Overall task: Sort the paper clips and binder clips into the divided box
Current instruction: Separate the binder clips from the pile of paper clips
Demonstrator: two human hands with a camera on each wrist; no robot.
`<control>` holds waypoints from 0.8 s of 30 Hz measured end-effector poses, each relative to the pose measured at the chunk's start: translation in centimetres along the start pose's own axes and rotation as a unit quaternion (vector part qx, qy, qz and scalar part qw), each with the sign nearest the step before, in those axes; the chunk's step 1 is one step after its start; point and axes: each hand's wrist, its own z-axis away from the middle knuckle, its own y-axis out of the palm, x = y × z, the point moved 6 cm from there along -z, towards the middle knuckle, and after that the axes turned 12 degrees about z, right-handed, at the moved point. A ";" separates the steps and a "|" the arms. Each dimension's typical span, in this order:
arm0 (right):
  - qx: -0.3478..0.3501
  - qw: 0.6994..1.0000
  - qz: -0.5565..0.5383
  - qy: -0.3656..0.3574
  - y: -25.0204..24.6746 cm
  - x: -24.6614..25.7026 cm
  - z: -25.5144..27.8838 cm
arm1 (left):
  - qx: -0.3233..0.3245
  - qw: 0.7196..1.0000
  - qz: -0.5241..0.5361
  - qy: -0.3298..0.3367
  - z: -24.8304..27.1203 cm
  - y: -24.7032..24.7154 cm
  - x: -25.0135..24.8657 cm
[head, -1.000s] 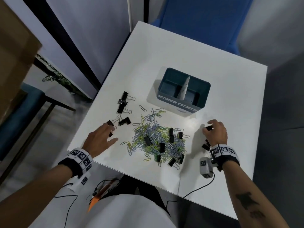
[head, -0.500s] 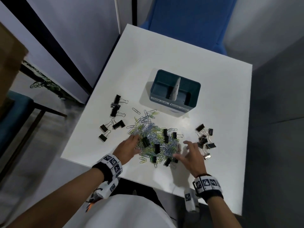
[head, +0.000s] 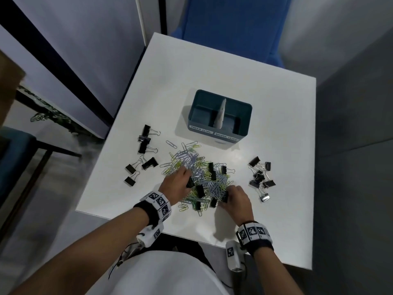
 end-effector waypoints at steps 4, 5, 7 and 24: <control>-0.008 0.998 -0.055 0.027 -0.1 -0.2 -0.1 | -0.017 0.999 0.028 -0.011 -0.7 -0.6 -0.1; -0.012 0.996 -0.080 0.037 -0.2 -0.4 0.0 | -0.024 0.998 0.050 -0.015 -0.8 -0.8 0.0; -0.018 0.992 -0.111 0.053 -0.5 -0.8 0.2 | -0.027 0.996 0.086 -0.017 -0.9 -0.9 0.1; -0.114 0.955 -0.253 0.104 -9.2 -6.0 0.7 | -0.109 0.984 0.126 0.061 -0.4 -4.8 0.5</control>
